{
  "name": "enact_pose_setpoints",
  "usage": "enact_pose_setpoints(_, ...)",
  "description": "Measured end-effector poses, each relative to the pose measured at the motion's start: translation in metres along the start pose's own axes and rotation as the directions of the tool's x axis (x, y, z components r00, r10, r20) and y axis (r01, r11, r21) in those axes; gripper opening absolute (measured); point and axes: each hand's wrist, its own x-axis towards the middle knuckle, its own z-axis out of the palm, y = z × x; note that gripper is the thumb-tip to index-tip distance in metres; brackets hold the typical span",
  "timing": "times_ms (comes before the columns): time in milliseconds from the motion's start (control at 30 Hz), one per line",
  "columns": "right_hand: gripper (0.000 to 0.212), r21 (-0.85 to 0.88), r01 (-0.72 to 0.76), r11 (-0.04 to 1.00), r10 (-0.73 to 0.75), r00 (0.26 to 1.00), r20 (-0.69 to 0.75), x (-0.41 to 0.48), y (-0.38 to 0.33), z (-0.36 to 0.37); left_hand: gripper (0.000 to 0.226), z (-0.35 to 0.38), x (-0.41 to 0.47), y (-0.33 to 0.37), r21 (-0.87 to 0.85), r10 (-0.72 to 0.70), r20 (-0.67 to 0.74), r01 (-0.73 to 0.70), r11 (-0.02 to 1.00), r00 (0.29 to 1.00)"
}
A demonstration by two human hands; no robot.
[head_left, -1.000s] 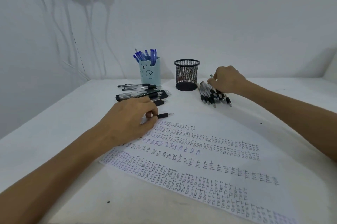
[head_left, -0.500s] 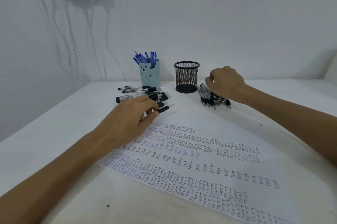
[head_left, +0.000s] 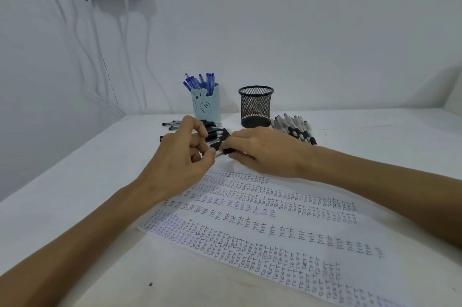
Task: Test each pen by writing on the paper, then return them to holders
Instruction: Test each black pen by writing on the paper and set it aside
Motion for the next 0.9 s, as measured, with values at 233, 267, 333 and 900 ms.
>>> enact_pose_setpoints(233,0.025,-0.029,-0.096,0.995,0.095,0.995,-0.016,-0.004,0.004,0.0,0.021,-0.001,0.0,-0.002,0.008,0.002,0.12,-0.003,1.0,0.993)
enact_pose_setpoints(267,0.024,0.0,-0.064,0.998,0.064,0.998,-0.012,-0.003,-0.002,0.001,0.02,0.0,-0.001,-0.001,-0.001,0.02,0.113,-0.02,1.0,0.993)
enact_pose_setpoints(333,0.018,0.012,0.015,1.0,-0.014,0.999,-0.05,-0.001,-0.012,0.003,0.019,0.001,-0.002,0.001,-0.032,0.055,0.09,-0.052,0.998,0.994)
enact_pose_setpoints(900,0.054,0.582,-0.317,0.749,0.533,0.81,-0.244,-0.038,0.009,-0.011,0.034,0.004,-0.011,0.009,0.165,0.293,0.561,-0.452,0.877,0.774)
